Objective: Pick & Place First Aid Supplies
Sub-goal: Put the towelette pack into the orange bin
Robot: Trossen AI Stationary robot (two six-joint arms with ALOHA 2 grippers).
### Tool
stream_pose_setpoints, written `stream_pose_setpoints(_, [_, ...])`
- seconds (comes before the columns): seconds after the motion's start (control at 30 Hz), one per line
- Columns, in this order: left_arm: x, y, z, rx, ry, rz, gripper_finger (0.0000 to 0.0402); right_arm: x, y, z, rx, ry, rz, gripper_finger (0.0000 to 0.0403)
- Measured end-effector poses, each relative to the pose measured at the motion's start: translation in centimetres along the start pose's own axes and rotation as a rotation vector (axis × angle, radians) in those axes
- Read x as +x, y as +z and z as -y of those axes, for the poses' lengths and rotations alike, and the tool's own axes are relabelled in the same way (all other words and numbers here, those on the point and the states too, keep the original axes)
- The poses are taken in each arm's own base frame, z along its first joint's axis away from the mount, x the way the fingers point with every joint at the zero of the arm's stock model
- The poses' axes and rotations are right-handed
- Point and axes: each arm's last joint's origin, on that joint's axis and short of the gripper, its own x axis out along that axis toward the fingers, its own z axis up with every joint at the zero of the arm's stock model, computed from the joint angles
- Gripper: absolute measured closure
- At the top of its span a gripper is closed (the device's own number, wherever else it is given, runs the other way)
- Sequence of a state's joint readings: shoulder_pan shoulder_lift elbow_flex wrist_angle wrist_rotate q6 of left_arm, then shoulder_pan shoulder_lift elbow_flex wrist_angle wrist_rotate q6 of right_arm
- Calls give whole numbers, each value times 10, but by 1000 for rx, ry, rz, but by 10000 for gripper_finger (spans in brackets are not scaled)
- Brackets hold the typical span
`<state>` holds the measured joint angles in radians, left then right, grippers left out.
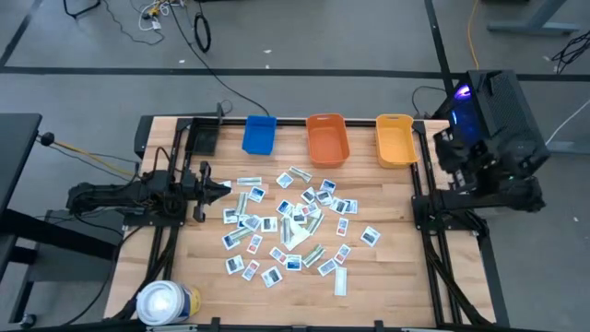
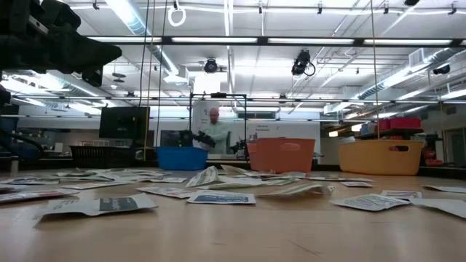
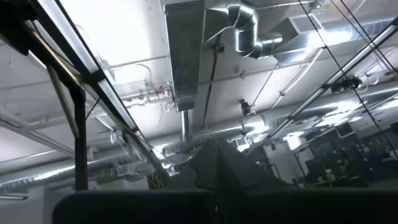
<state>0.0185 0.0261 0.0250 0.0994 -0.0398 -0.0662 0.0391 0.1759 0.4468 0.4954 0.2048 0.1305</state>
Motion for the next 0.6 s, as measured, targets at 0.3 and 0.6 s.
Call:
stream_pose_setpoints(0.3, [0,0,0,0,0,0,369,53,41,-16,60,-44,-113,389])
stream_pose_setpoints(0.6, [0,0,0,0,0,0,369,104,54,-29,76,-57,-211,389])
